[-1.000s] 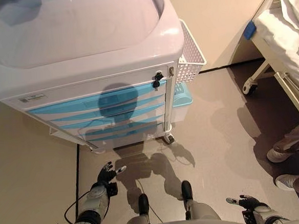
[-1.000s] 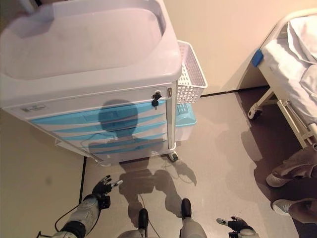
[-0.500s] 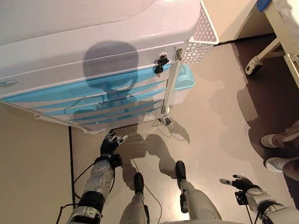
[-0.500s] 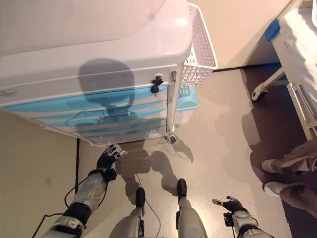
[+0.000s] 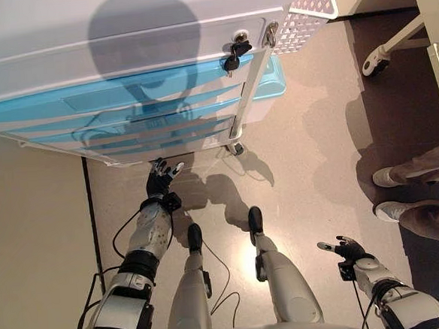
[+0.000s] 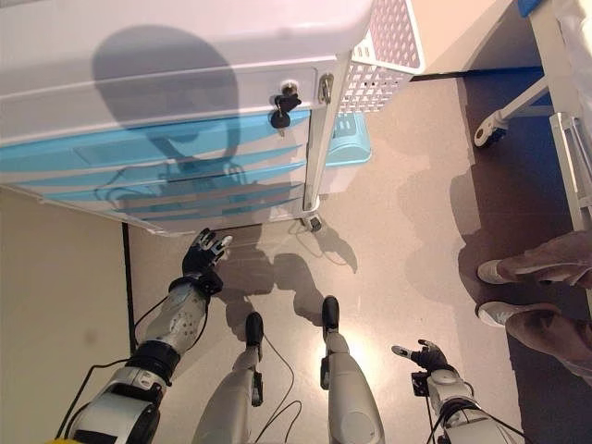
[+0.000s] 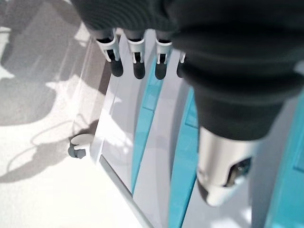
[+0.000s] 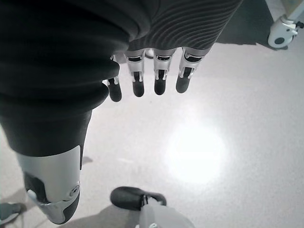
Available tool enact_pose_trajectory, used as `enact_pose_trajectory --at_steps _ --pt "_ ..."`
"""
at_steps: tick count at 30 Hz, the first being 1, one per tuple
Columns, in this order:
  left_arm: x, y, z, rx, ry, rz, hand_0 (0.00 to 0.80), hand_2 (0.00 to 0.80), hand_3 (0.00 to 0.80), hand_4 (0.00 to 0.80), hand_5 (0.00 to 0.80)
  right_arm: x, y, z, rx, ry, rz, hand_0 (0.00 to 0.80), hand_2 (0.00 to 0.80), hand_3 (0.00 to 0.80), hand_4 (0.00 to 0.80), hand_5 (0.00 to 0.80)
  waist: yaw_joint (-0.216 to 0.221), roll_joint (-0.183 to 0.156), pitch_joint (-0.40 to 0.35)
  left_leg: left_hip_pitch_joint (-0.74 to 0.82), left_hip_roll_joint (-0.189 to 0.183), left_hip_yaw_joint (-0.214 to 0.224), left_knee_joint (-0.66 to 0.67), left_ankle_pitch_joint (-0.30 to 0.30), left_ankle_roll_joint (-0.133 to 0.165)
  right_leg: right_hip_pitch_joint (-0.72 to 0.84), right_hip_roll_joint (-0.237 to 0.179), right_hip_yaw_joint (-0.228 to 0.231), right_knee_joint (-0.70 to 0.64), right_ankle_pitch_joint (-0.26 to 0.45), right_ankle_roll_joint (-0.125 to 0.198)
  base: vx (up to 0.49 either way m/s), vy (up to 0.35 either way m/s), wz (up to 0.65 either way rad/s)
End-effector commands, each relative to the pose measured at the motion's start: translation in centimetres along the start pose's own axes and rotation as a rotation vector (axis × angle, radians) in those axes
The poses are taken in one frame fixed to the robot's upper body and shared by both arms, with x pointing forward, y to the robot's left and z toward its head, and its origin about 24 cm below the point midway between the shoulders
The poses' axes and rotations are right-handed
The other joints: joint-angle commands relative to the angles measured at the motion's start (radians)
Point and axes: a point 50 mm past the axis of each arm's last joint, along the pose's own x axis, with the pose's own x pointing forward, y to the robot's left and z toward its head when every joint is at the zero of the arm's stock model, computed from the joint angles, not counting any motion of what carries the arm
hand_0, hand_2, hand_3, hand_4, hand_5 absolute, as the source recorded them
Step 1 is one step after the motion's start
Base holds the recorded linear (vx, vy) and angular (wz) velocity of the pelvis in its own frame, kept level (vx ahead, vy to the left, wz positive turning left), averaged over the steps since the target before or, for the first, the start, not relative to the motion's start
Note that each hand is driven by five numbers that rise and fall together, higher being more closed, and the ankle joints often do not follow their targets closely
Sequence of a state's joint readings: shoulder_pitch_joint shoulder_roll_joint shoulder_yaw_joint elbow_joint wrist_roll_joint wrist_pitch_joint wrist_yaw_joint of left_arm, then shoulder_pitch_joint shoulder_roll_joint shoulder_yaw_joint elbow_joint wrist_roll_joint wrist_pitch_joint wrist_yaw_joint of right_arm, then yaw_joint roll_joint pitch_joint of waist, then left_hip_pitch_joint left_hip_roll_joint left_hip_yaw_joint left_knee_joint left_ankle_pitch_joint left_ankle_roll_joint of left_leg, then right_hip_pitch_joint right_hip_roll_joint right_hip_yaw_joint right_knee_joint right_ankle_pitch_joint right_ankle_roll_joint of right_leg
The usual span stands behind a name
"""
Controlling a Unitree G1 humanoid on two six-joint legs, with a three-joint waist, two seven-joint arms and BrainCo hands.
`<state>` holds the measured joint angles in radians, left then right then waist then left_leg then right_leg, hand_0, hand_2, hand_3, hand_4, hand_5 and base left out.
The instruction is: Open the drawer and pick up the medicine
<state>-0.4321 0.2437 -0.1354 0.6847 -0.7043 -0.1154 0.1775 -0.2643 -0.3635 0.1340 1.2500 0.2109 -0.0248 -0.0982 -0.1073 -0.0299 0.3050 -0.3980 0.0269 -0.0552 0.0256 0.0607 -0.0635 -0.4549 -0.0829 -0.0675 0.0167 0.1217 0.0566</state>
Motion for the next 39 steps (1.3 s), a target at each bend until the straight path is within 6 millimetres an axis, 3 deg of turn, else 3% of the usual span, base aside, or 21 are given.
enact_pose_trajectory --at_steps 1,16,30,39 --pt "0.2 -0.6 2.1 -0.078 -0.107 -0.016 0.000 0.000 0.000 0.000 0.000 -0.2 0.5 -0.8 -0.016 -0.001 0.008 0.000 0.000 0.000 0.000 0.000 -0.009 -0.039 -0.075 -0.127 -0.064 -0.033 0.113 -0.027 0.054 -0.077 -0.012 -0.010 0.111 -0.047 0.036 0.000 0.000 0.00" --pt "0.7 -0.4 2.8 -0.242 -0.129 0.003 0.000 0.000 0.000 0.000 0.000 -0.3 1.1 -0.9 -0.022 -0.010 0.033 0.000 0.000 0.000 0.000 0.000 -0.012 -0.052 -0.088 -0.125 -0.054 -0.039 0.089 -0.020 0.047 -0.085 -0.006 -0.012 0.102 -0.045 0.035 0.000 0.000 0.00" --pt "0.9 -1.1 4.9 -0.482 -0.215 -0.070 0.000 0.000 0.000 0.000 0.000 -0.4 1.5 -1.0 -0.018 -0.015 0.058 0.000 0.000 0.000 0.000 0.000 -0.013 -0.067 -0.086 -0.105 -0.050 -0.039 0.083 -0.029 0.046 -0.069 -0.002 -0.005 0.094 -0.044 0.034 0.000 0.000 0.00" --pt "1.1 -1.0 6.5 -0.520 -0.272 -0.111 0.000 0.000 0.000 0.000 0.000 -0.4 1.5 -1.3 -0.026 -0.010 0.072 0.000 0.000 0.000 0.000 0.000 -0.013 -0.072 -0.086 -0.093 -0.049 -0.036 0.077 -0.031 0.045 -0.061 -0.001 -0.001 0.092 -0.043 0.035 0.000 0.000 0.00"
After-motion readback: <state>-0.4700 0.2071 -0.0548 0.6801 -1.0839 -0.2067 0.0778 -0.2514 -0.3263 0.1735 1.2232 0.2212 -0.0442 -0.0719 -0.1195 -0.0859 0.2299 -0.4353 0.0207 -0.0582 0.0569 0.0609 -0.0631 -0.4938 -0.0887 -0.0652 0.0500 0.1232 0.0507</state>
